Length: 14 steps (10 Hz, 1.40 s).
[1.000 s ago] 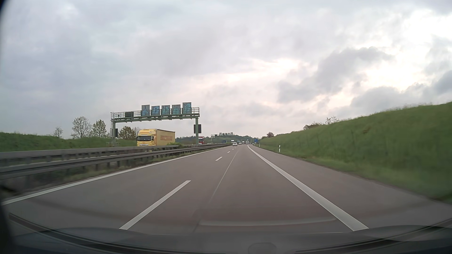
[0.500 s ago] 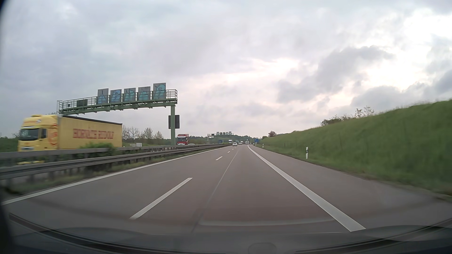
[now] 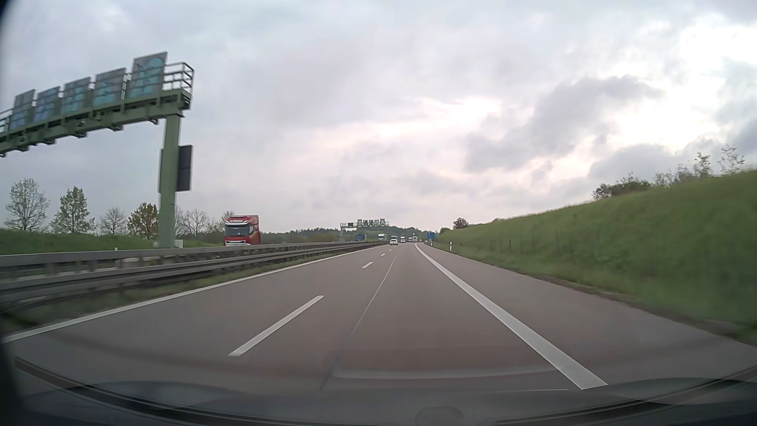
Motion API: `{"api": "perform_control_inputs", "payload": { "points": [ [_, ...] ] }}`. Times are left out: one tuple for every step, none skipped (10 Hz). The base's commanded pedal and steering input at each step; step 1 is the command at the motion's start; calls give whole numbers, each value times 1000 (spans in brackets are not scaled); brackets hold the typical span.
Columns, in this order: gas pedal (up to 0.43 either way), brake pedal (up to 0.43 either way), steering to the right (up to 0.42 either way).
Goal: Follow the waypoints while adhering to traffic rules and regulations
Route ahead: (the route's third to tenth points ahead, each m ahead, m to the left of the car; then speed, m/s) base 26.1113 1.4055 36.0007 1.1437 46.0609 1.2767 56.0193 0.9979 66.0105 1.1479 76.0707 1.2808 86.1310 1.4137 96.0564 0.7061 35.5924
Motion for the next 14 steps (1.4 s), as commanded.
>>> {"api": "perform_control_inputs", "payload": {
  "points": [
    [811,0,-2],
    [811,0,-3],
    [811,0,-3],
    [811,0,-2],
    [811,0,-2],
    [811,0,-1],
    [811,0,-1],
    [811,0,-2],
    [811,0,-1],
    [811,0,-2],
    [811,0,-1],
    [811,0,-2],
    [811,0,-1],
    [799,0,-1]
  ]
}}
